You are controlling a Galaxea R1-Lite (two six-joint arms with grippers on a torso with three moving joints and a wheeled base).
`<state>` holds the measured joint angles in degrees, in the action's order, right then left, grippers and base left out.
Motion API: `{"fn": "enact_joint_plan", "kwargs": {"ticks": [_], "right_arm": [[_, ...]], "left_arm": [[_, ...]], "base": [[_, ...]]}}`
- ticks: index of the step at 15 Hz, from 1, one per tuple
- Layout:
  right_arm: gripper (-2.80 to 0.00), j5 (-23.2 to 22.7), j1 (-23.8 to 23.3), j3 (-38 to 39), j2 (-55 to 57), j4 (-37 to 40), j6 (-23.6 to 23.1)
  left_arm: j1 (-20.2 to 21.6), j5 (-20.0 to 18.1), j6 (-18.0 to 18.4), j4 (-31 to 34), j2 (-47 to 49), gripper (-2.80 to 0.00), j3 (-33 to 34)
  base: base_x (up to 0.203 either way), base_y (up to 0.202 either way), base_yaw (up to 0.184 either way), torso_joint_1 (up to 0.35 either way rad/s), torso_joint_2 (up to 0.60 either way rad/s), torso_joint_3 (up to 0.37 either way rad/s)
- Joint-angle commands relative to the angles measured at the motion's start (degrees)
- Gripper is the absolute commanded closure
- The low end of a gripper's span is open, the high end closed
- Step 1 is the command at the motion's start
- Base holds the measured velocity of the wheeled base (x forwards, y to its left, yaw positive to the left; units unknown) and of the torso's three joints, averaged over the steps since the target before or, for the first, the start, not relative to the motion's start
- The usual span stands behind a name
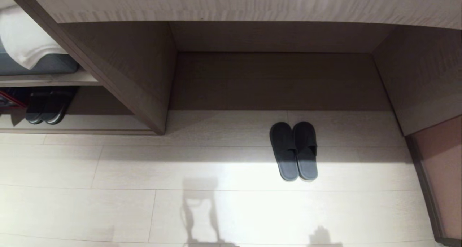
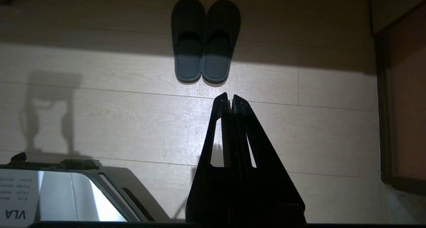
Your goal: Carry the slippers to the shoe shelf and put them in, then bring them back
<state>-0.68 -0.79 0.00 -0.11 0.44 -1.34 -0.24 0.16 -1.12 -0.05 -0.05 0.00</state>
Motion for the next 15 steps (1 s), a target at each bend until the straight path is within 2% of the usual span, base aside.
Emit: {"fn": "enact_joint_plan", "kwargs": {"ticks": [1, 15], "right_arm": [[0.0, 0.0, 0.0, 0.1, 0.0, 0.0, -0.1], [0.0, 0.0, 0.0, 0.1, 0.0, -0.1, 0.0]], "left_arm": [[0.0, 0.0, 0.0, 0.0, 0.0, 0.0, 0.1], [0.0, 0.0, 0.0, 0.0, 0.0, 0.0, 0.1]], "base": [[0.0, 0.0, 0.0, 0.004, 0.0, 0.2], [0.0, 0.0, 0.0, 0.002, 0.0, 0.203]]}}
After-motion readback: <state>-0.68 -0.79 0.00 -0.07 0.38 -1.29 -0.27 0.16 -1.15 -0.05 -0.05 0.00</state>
